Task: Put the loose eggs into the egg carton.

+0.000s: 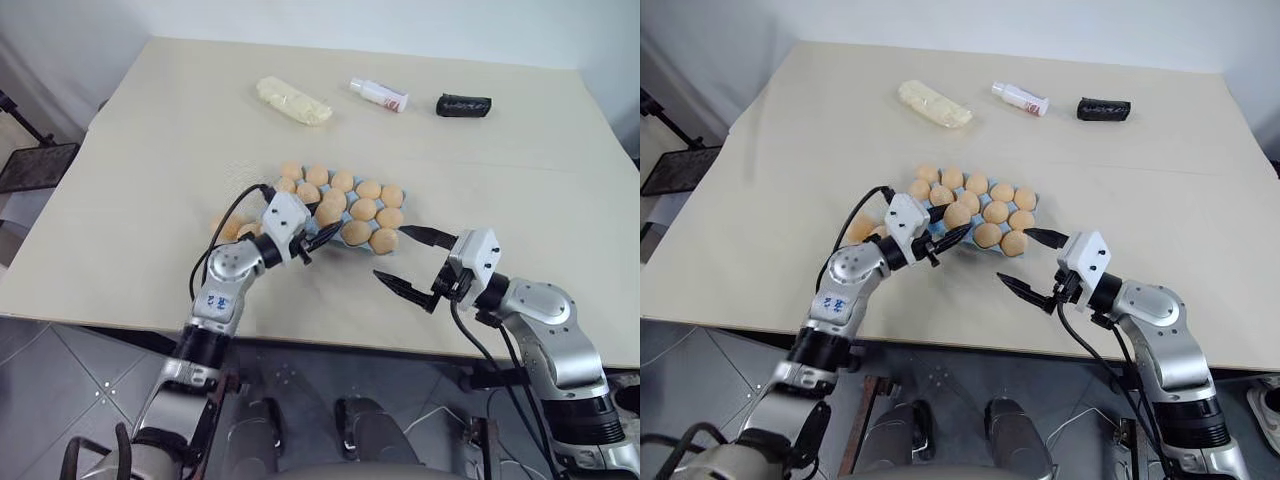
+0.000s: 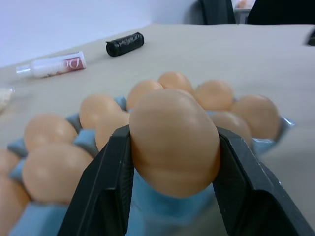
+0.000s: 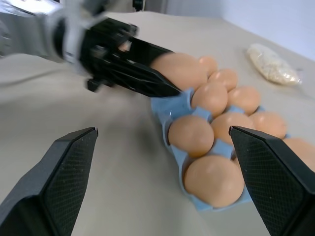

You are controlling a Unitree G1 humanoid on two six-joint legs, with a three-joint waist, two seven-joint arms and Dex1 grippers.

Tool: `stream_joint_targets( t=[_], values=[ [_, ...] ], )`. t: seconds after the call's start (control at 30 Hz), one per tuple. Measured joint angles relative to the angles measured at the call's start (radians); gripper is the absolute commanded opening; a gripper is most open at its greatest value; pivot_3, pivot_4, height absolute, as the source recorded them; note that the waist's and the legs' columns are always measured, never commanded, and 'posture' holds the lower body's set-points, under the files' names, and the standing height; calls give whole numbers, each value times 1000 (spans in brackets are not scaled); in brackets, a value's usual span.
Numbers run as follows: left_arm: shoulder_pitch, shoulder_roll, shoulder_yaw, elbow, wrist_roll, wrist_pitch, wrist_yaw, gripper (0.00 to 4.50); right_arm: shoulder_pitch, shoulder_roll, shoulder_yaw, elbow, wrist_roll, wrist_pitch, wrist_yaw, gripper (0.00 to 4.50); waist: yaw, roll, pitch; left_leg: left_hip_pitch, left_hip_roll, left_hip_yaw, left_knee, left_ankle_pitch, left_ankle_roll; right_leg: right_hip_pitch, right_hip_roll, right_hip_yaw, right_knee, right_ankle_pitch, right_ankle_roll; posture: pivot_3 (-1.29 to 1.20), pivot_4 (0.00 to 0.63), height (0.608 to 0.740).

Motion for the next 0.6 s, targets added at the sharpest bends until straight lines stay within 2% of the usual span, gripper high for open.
stream_joint_targets(
  t=[0.1, 0.23, 0.37, 0.6],
  values=[
    [-16, -11, 6, 52, -3, -32, -18, 3116, 9, 1, 0, -16, 0, 9, -16, 4500, 1, 0, 0, 0, 0, 0, 0, 0, 0, 0, 0, 0, 0, 0, 0, 0, 150, 740],
    [0, -9, 11, 46, -40, -39, -88, 4388, 14, 7, 2, -22, 0, 12, -30, 4500, 1, 0, 0, 0, 1, 1, 0, 0, 0, 0, 1, 0, 0, 0, 0, 0, 150, 740],
    [60, 53, 32, -34, -42, -36, -98, 4483, 12, 9, 13, -23, 1, 13, -30, 4500, -5, 0, 0, 1, 1, 1, 0, 0, -1, 0, 1, 1, 1, 0, 0, 0, 150, 740],
    [277, 257, 221, -232, -94, -33, -110, 4483, -33, 14, 25, 1, 4, 9, 5, 4500, -23, 0, 0, 1, 2, 1, 0, 0, -1, 0, 0, 0, 2, 0, 0, 0, 150, 740]
  ],
)
